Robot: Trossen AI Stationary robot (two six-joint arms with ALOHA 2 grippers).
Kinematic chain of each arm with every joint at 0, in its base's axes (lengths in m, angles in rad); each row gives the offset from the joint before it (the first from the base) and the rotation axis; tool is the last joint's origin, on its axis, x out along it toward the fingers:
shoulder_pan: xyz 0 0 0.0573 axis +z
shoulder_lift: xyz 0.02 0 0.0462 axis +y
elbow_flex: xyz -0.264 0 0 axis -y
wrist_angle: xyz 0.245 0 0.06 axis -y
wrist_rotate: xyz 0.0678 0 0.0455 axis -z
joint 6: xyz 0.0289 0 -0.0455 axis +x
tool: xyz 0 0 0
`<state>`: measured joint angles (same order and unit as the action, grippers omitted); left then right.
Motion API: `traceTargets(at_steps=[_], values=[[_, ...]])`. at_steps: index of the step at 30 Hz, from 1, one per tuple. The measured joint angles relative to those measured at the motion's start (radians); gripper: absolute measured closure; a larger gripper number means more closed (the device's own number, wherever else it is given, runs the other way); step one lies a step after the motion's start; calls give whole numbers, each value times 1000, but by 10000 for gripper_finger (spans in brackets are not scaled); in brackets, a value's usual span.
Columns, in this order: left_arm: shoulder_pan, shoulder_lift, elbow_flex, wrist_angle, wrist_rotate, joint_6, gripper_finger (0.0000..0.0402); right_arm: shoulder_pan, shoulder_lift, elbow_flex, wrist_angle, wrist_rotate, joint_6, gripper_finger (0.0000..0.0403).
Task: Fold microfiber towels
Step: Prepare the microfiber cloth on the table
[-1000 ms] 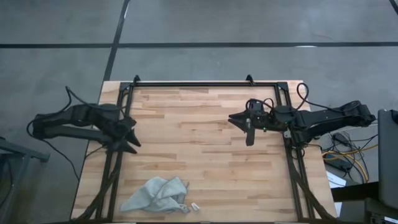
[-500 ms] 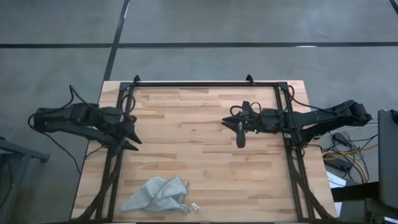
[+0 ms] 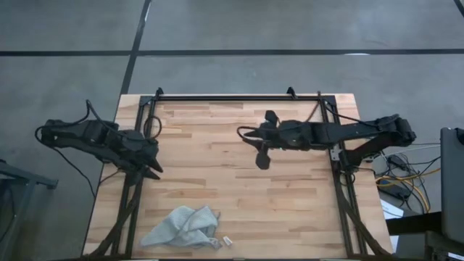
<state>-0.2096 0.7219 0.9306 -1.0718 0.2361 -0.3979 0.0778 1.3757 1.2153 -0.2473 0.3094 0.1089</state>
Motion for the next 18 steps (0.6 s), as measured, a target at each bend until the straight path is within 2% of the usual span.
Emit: traceTargets(at_steps=[9, 18], values=[[-5, 44, -1, 2, 0, 15, 212, -1, 104, 145, -67, 6, -39, 322], [-21, 63, -2, 4, 28, 244, 188, 20, 102, 165, -71, 5, -13, 335]])
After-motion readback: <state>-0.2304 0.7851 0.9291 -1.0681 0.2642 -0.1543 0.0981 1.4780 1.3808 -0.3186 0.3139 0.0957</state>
